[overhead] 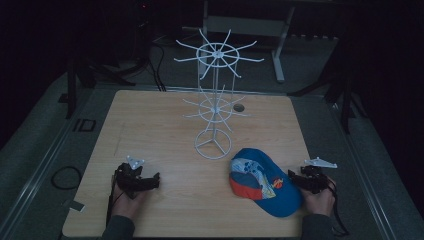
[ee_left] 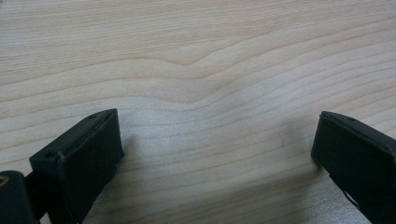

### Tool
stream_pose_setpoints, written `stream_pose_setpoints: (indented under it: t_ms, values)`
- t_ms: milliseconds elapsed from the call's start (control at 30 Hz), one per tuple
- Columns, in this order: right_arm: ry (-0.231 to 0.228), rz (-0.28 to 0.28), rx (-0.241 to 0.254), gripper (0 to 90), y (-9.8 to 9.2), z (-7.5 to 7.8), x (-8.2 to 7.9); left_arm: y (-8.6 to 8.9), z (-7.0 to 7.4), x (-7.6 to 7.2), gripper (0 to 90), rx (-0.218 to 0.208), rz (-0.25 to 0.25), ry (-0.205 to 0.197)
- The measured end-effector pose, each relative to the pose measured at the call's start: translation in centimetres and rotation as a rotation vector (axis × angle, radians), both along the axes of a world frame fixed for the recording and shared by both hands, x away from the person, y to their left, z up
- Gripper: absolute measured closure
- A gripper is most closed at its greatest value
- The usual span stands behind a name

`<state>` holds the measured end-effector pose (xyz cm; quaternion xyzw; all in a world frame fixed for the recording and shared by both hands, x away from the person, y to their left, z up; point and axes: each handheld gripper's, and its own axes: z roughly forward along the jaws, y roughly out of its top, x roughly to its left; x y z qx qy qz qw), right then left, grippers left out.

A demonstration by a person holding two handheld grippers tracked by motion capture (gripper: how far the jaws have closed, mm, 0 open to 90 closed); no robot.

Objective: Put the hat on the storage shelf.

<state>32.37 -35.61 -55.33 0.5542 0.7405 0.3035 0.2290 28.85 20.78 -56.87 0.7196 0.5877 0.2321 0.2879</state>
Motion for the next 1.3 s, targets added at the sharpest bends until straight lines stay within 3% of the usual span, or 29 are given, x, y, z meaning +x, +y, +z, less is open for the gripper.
stream_pose_setpoints:
  t_ms: [167,267,500,567,700,1067,1300]
  values:
    - [-0.009,0.028,0.001,41.7,-0.4,-0.1,-0.1,0.0,0.0,0.0,2.4,0.000,0.000,-0.002]
    - [0.002,-0.009,0.000,40.2,-0.3,0.0,-0.2,0.0,0.0,0.0,2.4,0.000,0.000,-0.001]
    - [0.015,-0.029,-0.008,37.4,-0.4,0.1,-0.1,0.0,0.0,0.0,2.4,0.000,0.000,-0.001]
    - [0.003,-0.061,-0.026,39.7,-0.7,0.3,-0.5,0.0,0.0,0.0,2.4,0.000,0.000,-0.001]
    - [-0.041,-0.094,0.005,40.3,-1.4,1.3,-1.4,0.0,0.0,0.0,2.4,-0.002,0.001,-0.001]
    - [-0.038,0.016,-0.046,40.2,0.6,2.5,-2.3,-0.1,0.0,0.0,2.4,0.000,0.002,-0.001]
    - [-0.040,0.064,-0.042,40.0,1.3,3.6,-2.9,-0.1,0.0,0.0,2.4,0.000,0.002,-0.001]
